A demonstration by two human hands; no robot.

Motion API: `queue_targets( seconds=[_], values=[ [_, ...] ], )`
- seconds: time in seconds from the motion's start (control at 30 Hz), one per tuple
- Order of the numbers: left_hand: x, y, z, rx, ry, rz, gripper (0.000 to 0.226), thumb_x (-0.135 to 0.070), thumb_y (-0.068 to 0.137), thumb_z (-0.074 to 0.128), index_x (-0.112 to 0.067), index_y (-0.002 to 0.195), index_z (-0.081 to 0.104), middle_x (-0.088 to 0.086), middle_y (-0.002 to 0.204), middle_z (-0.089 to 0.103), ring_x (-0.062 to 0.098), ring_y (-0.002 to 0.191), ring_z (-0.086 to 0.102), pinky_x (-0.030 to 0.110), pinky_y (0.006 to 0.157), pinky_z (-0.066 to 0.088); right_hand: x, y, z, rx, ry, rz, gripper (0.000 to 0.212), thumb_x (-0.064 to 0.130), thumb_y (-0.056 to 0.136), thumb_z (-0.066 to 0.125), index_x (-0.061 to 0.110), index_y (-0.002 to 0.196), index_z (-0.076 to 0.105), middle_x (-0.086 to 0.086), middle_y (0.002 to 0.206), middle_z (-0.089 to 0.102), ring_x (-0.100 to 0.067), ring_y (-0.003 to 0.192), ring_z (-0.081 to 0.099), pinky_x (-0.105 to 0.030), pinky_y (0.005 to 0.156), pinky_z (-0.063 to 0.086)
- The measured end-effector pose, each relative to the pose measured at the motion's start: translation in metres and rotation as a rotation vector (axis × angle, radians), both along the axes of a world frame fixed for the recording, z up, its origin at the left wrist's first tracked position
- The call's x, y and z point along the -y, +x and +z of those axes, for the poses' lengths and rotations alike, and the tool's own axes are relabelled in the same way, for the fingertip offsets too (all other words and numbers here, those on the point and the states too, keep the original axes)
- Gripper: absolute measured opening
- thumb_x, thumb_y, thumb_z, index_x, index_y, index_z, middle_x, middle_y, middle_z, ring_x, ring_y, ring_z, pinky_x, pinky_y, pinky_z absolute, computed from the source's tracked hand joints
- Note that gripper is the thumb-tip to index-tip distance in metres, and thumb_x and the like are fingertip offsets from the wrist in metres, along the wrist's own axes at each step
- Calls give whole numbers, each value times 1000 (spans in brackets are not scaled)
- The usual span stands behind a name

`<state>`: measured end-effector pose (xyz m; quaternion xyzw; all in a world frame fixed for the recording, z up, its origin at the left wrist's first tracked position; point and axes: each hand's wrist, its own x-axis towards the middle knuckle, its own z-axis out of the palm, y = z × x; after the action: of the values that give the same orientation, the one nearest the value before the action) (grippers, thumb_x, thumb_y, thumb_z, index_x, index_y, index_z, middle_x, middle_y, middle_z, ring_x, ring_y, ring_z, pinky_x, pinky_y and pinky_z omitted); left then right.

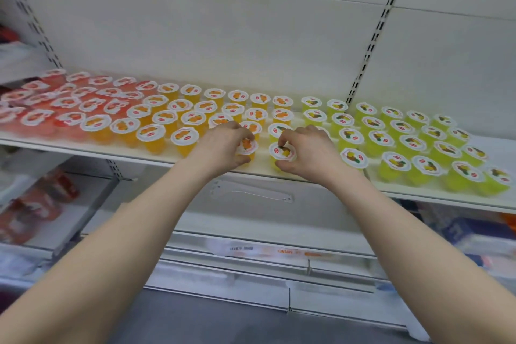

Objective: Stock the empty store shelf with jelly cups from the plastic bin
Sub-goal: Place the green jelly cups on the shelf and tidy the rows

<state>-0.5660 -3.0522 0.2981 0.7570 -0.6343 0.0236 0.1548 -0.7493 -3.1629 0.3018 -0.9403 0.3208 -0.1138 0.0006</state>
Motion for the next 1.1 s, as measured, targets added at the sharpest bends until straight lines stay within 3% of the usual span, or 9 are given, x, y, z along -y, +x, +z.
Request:
queue_targets(
  seconds=[0.3, 0.43, 0.6, 0.77, 0.9, 1.1],
  values=[
    [-2, 1, -10, -39, -63, -59, 43, -39, 78, 74, -29, 118, 61, -2, 118, 57, 19, 107, 53, 30, 84, 44, -3, -2, -1, 47, 30, -11, 43, 57, 76, 65, 29, 108, 60, 3, 104, 61, -23, 107, 49, -38, 91, 40],
    [3, 18, -4, -43, -74, -98, 46, -57, 81, 62, -30, 119, 62, -4, 124, 57, 18, 116, 50, 34, 94, 44, 6, 4, 8, 203, 105, -102, 35, 51, 88, 57, 24, 109, 65, 0, 106, 65, -24, 108, 51, -40, 90, 44],
    [19, 49, 13, -104, -66, -120, 44, -63, 90, 43, -34, 116, 64, -6, 124, 58, 16, 116, 52, 31, 87, 39, 18, 32, 18, 130, 104, -207, 35, 47, 90, 56, 23, 115, 64, -1, 112, 66, -27, 112, 52, -41, 89, 46],
    [49, 63, 17, -37, 46, -177, 33, -51, 93, 50, -33, 118, 63, -6, 126, 57, 18, 112, 54, 30, 81, 41, 22, 56, 15, 23, 121, -315, 29, 50, 85, 58, 27, 102, 66, -2, 102, 65, -26, 105, 55, -36, 80, 46],
    [66, 63, 12, -36, 108, -264, 35, -52, 89, 58, -34, 119, 63, -5, 125, 58, 19, 109, 56, 30, 80, 43, 24, 57, 13, 50, 117, -337, 25, 50, 81, 60, 30, 95, 66, 0, 97, 63, -25, 101, 55, -36, 79, 47],
    [81, 70, 17, 9, 139, -287, 36, -61, 82, 61, -37, 107, 67, -10, 103, 62, 13, 92, 57, 28, 68, 40, 40, 55, 20, 61, 155, -280, 26, 55, 78, 62, 31, 88, 67, 6, 94, 68, -20, 96, 58, -35, 77, 48]
  ],
)
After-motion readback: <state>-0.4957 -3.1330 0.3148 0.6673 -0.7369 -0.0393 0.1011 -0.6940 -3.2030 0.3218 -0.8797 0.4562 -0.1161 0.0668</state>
